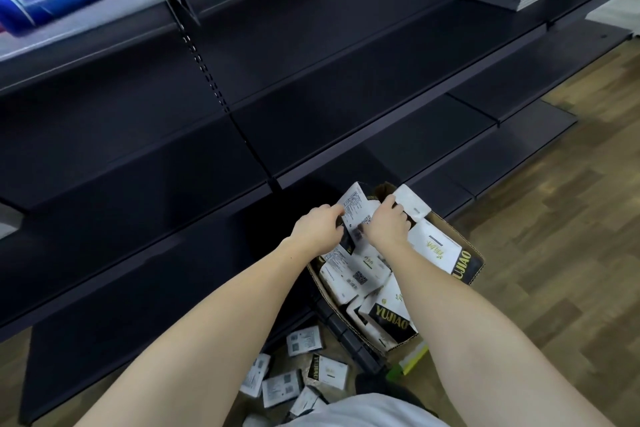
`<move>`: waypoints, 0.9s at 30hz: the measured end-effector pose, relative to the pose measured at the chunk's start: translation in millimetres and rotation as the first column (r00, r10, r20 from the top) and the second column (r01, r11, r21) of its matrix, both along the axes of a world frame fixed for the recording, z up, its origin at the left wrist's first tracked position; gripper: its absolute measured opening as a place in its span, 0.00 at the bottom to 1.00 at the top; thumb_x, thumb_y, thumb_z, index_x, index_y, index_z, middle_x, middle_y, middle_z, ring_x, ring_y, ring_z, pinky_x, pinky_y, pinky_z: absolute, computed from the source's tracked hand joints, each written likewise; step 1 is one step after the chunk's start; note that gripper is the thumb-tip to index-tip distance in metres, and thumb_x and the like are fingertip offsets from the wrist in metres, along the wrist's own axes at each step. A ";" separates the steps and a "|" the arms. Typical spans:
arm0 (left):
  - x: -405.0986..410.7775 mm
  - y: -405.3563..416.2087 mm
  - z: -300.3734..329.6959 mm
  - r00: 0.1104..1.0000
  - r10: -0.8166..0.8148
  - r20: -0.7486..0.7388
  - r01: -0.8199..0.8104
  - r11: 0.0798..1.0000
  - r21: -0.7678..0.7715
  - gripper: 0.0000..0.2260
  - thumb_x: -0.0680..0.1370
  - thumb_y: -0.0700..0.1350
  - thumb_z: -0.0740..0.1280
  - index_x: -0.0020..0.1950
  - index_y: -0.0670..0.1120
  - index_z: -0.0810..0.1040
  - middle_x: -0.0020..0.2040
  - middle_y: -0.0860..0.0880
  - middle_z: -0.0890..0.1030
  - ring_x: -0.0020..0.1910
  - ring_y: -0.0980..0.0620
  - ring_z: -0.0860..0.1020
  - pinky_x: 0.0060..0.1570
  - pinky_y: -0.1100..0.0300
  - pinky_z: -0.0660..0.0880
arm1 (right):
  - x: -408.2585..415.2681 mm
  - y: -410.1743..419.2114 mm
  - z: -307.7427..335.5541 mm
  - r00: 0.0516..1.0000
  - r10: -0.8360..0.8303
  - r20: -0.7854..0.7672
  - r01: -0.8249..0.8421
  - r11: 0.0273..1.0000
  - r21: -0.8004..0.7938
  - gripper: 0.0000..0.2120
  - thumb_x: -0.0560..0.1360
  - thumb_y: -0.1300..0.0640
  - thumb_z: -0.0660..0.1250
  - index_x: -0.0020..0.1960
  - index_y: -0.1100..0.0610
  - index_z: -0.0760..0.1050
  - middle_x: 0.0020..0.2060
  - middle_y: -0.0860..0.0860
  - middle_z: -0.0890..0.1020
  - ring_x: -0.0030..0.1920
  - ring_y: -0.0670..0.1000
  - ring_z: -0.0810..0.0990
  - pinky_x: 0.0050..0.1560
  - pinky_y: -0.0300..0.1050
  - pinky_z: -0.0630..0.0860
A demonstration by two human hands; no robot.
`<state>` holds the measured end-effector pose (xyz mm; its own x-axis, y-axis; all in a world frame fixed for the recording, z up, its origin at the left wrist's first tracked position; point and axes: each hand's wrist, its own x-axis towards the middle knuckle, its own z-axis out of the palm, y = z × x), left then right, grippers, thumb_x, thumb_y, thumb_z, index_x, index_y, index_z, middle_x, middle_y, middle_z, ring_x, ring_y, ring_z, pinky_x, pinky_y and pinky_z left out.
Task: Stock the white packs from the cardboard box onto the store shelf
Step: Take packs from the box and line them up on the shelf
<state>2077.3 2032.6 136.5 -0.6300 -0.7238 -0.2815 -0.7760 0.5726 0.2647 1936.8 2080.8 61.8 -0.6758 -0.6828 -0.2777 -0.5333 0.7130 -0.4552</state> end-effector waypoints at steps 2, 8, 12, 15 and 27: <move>3.3 -2.2 -1.0 1.000 0.002 0.011 -0.002 1.000 -0.001 0.16 0.80 0.48 0.61 0.68 0.51 0.71 0.60 0.49 0.76 0.57 0.46 0.77 0.53 0.47 0.78 | -0.2 -0.8 -2.9 1.000 -0.017 0.003 0.017 1.000 -0.010 0.38 0.72 0.42 0.73 0.70 0.62 0.60 0.65 0.61 0.70 0.65 0.61 0.70 0.64 0.54 0.71; 17.2 -15.4 1.8 0.999 0.043 0.030 -0.043 0.999 -0.006 0.17 0.80 0.48 0.61 0.69 0.51 0.71 0.62 0.48 0.76 0.58 0.46 0.77 0.54 0.48 0.77 | -5.8 -10.0 2.5 0.973 -0.050 0.226 0.031 0.996 0.086 0.42 0.70 0.38 0.74 0.72 0.62 0.62 0.63 0.59 0.73 0.64 0.60 0.72 0.59 0.54 0.74; 26.7 -23.6 9.5 0.997 0.076 -0.003 -0.076 0.997 0.003 0.17 0.80 0.48 0.61 0.69 0.51 0.71 0.63 0.48 0.75 0.59 0.46 0.77 0.54 0.47 0.78 | -10.5 -12.9 14.8 0.930 -0.041 0.366 0.039 0.999 0.013 0.45 0.69 0.51 0.77 0.74 0.63 0.53 0.43 0.53 0.75 0.42 0.52 0.76 0.42 0.50 0.77; 35.8 -34.5 20.7 0.993 0.102 -0.055 -0.102 0.995 0.002 0.17 0.80 0.47 0.63 0.69 0.51 0.71 0.63 0.48 0.76 0.59 0.46 0.76 0.56 0.48 0.77 | -15.8 -17.7 33.9 0.926 0.039 0.377 -0.027 0.999 -0.039 0.44 0.65 0.48 0.79 0.72 0.63 0.61 0.53 0.54 0.77 0.49 0.53 0.77 0.43 0.48 0.76; 97.9 -105.0 137.0 0.997 -0.025 -0.078 0.023 0.999 -0.034 0.51 0.64 0.49 0.82 0.80 0.52 0.54 0.78 0.47 0.59 0.76 0.44 0.60 0.72 0.48 0.64 | 36.9 -82.0 199.3 0.748 0.659 0.073 -0.663 0.746 0.061 0.37 0.58 0.45 0.82 0.63 0.53 0.73 0.55 0.48 0.79 0.53 0.51 0.78 0.52 0.50 0.78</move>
<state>2175.2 1927.6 273.5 -0.6663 -0.7164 -0.2069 -0.7397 0.6000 0.3048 1973.7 1998.8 261.1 -0.0492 -0.9286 -0.3678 -0.8655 0.2234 -0.4484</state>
